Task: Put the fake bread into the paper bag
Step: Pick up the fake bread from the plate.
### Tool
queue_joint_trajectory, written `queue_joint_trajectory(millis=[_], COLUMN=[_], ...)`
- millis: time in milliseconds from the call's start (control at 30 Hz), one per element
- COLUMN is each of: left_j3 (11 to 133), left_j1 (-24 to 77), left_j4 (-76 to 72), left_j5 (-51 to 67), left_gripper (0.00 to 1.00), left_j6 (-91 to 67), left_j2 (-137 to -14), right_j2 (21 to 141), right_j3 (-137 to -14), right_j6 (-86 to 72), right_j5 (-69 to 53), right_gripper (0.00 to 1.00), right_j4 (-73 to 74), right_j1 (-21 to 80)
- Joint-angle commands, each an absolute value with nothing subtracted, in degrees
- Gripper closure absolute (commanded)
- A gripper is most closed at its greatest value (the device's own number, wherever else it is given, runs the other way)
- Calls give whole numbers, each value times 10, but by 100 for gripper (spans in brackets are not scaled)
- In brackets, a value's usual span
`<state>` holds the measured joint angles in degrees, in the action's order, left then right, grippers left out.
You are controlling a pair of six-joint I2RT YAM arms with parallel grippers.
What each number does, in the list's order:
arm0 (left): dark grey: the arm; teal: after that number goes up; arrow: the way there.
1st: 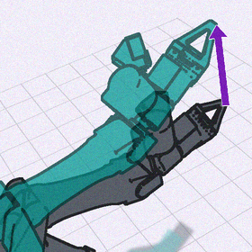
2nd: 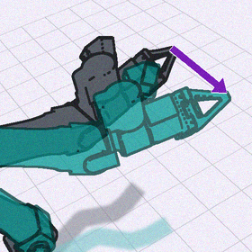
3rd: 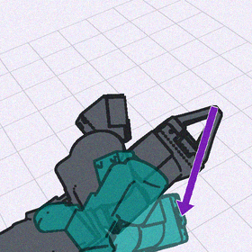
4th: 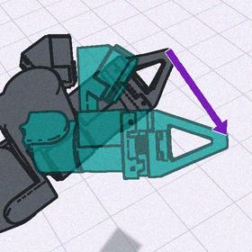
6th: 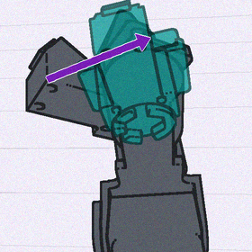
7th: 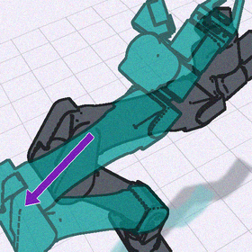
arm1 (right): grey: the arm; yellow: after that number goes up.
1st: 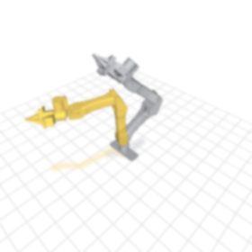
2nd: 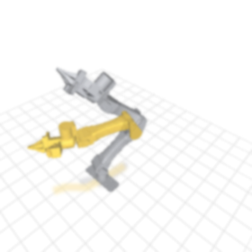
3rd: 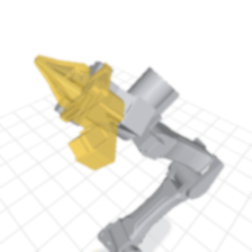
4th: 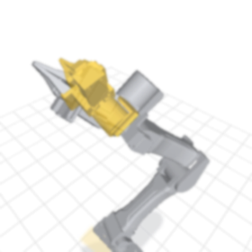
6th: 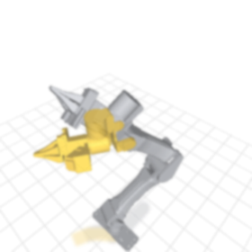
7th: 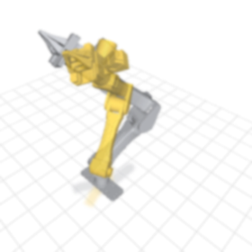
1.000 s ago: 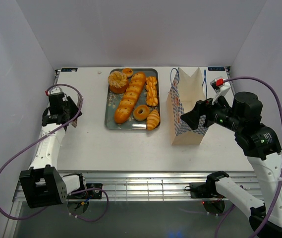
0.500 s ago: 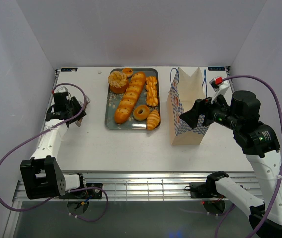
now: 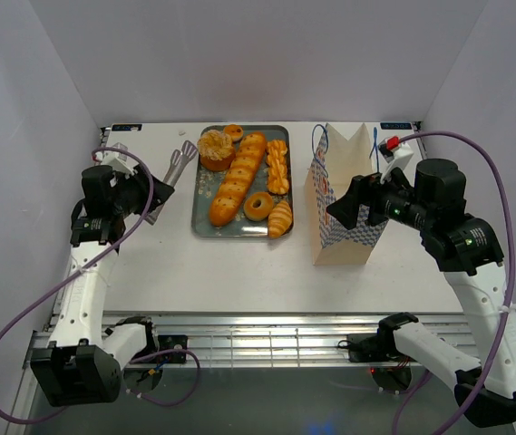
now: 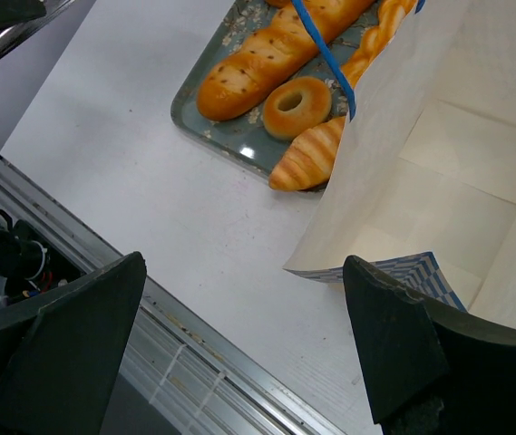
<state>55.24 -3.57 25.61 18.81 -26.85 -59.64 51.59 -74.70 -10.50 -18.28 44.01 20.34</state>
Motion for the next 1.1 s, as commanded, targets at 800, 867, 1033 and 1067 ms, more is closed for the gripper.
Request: queue_joint_trajectory(millis=[800, 867, 1033, 1067], left_j3=[475, 479, 481, 480], left_j1=[147, 152, 196, 213], left_j4=[344, 346, 333, 330], left_j5=[348, 340, 312, 309], left_gripper=[47, 47, 46, 47], left_j6=[-449, -441, -431, -432], left_j2=[-555, -562, -591, -594], right_j2=[523, 524, 520, 519], right_j3=[-759, -758, -753, -753], right_j6=[-115, -115, -117, -117], right_j5=[-189, -191, -191, -189], right_gripper=[5, 5, 5, 5], right_j4=[425, 424, 421, 421], right_j1=[207, 207, 206, 206])
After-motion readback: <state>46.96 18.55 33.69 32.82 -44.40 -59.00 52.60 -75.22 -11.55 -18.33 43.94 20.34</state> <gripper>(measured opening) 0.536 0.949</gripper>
